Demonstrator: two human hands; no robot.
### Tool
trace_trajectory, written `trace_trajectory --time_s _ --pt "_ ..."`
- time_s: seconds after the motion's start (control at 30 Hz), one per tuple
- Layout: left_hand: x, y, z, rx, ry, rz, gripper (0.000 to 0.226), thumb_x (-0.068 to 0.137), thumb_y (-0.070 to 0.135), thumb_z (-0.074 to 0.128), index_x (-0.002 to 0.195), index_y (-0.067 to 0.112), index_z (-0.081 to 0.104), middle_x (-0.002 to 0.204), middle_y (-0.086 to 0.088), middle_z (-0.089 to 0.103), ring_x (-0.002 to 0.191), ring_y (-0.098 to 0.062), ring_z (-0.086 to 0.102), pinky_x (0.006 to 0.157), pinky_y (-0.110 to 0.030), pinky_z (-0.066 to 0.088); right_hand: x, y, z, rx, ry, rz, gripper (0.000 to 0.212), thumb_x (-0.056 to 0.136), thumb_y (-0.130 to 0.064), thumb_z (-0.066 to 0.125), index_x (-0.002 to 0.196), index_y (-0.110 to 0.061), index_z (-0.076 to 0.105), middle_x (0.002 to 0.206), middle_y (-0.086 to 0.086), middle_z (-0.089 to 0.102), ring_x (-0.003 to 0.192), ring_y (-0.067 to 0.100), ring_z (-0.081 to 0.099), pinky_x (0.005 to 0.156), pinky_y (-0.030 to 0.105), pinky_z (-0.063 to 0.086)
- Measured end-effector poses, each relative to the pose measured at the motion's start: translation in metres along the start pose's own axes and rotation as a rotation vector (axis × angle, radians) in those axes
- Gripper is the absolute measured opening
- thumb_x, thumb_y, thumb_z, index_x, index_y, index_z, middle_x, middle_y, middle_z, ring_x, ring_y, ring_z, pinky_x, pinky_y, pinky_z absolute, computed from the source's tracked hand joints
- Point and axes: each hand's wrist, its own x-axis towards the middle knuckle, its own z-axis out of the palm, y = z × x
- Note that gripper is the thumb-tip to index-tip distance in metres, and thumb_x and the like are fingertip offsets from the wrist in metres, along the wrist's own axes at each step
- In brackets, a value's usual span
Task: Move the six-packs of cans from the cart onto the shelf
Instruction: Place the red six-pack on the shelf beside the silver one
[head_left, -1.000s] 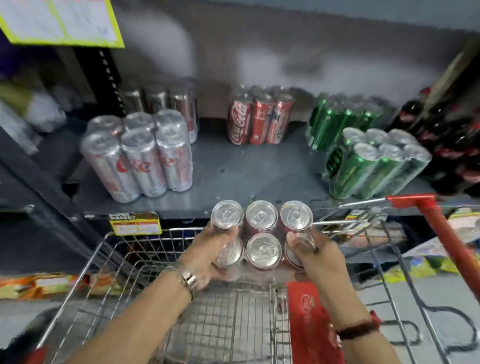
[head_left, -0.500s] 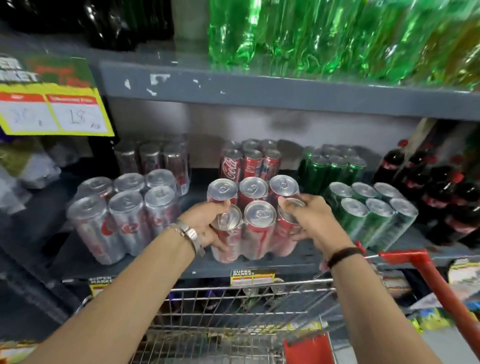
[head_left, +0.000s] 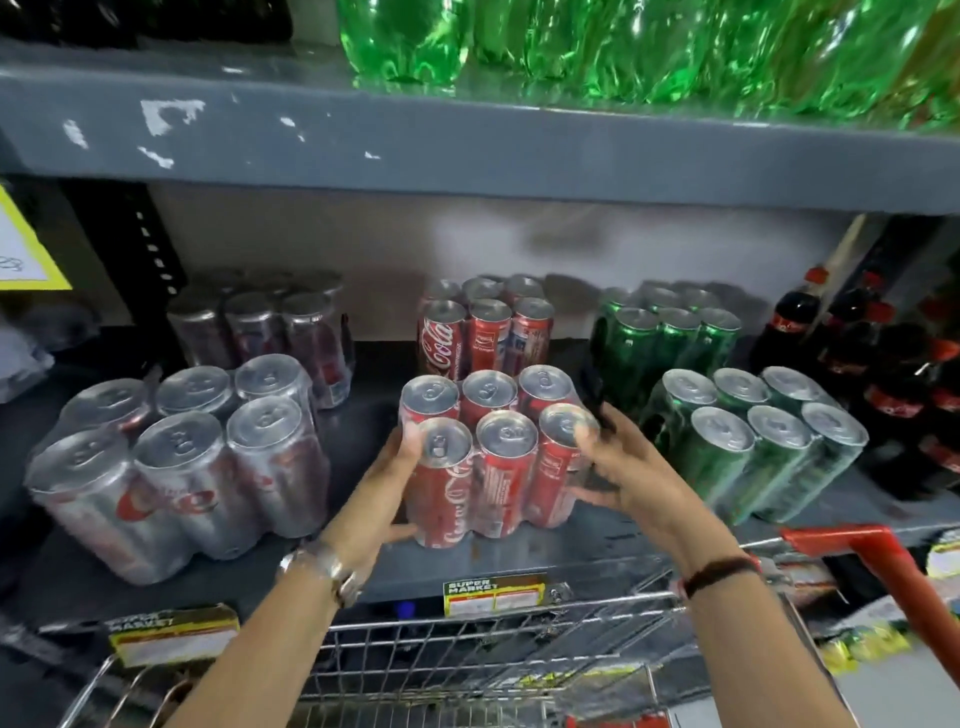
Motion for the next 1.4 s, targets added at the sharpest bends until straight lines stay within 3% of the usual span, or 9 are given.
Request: trace_trajectory --time_s 0.1,0.17,0.27,0.37,0.57,0.67,0.8,1.0,1.4 --pt "-0.007 -0.039 -0.006 0.179 0.101 0.206 0.096 0.054 0.078 0.050 0.134 0.031 0.028 0.140 0.009 0.040 0.128 -0.008 0.038 0.106 -0.037 0.037 -0.001 0.034 -0.001 -0.213 -0.097 -0.150 0.086 0.066 -0.005 0.076 0.137 -0.014 0.029 0.134 0.000 0.048 0.114 0.009 0.052 0.086 0.013 0.049" --pt "-0.003 -0.061 -0.003 0.404 0.147 0.224 0.087 0.057 0.058 0.069 0.128 0.019 0.036 0.133 -0.003 0.046 0.123 -0.016 0.043 0.104 -0.036 0.037 0.003 0.053 0.011 -0.329 -0.032 -0.150 0.077 0.063 -0.004 0.079 0.127 -0.010 0.037 0.125 0.001 0.053 0.111 0.012 0.052 0.091 0.022 0.043" --pt "0.008 -0.081 0.009 0.609 0.290 0.257 0.069 0.063 0.021 0.077 0.120 0.007 0.041 0.122 -0.012 0.046 0.113 -0.024 0.047 0.095 -0.033 0.039 0.010 0.072 0.023 -0.412 0.161 -0.197 0.065 0.063 -0.014 0.081 0.118 -0.013 0.044 0.105 -0.006 0.054 0.098 0.007 0.049 0.080 0.016 0.035" --pt "0.015 -0.084 0.014 0.627 0.378 0.287 0.060 0.062 0.012 0.077 0.112 0.002 0.045 0.117 -0.016 0.048 0.108 -0.027 0.049 0.088 -0.028 0.039 0.011 0.082 0.022 -0.419 0.204 -0.238 0.057 0.064 -0.017 0.080 0.112 -0.013 0.048 0.103 -0.005 0.056 0.095 0.008 0.051 0.080 0.018 0.037" --pt "0.017 -0.087 0.007 0.656 0.319 0.348 0.052 0.062 0.015 0.078 0.104 0.004 0.049 0.098 -0.002 0.045 0.091 -0.015 0.048 0.077 -0.021 0.037 0.001 0.095 0.016 -0.379 0.237 -0.292 0.057 0.065 -0.017 0.080 0.113 -0.016 0.049 0.106 -0.002 0.062 0.099 0.013 0.057 0.077 0.013 0.041" --pt "0.020 -0.086 0.003 0.672 0.268 0.354 0.056 0.060 0.018 0.080 0.105 0.005 0.048 0.100 0.000 0.040 0.091 -0.012 0.044 0.083 -0.021 0.036 0.001 0.098 0.016 -0.399 0.201 -0.278 0.062 0.062 -0.014 0.081 0.112 -0.024 0.044 0.107 -0.006 0.059 0.102 0.011 0.055 0.077 0.006 0.040" --pt "0.022 -0.087 0.004 0.669 0.275 0.353 0.064 0.059 0.020 0.080 0.111 0.006 0.047 0.107 0.002 0.036 0.095 -0.009 0.043 0.088 -0.019 0.035 0.002 0.099 0.019 -0.442 0.235 -0.271 0.065 0.063 -0.013 0.080 0.117 -0.015 0.043 0.114 0.005 0.059 0.106 0.018 0.053 0.092 0.032 0.044" --pt "0.020 -0.090 0.004 0.696 0.314 0.350 0.059 0.058 0.026 0.080 0.106 0.006 0.051 0.109 -0.004 0.047 0.089 -0.013 0.050 0.075 -0.024 0.042 0.001 0.101 0.018 -0.445 0.260 -0.288 0.059 0.064 -0.011 0.079 0.112 -0.014 0.046 0.106 -0.001 0.059 0.099 0.013 0.053 0.086 0.026 0.041" --pt "0.018 -0.090 0.007 0.736 0.344 0.352 0.058 0.060 0.029 0.078 0.106 0.006 0.051 0.113 -0.009 0.052 0.096 -0.026 0.058 0.074 -0.029 0.046 0.002 0.102 0.017 -0.441 0.257 -0.278 0.054 0.067 -0.011 0.076 0.110 -0.016 0.044 0.102 -0.003 0.057 0.095 0.012 0.052 0.084 0.024 0.039"
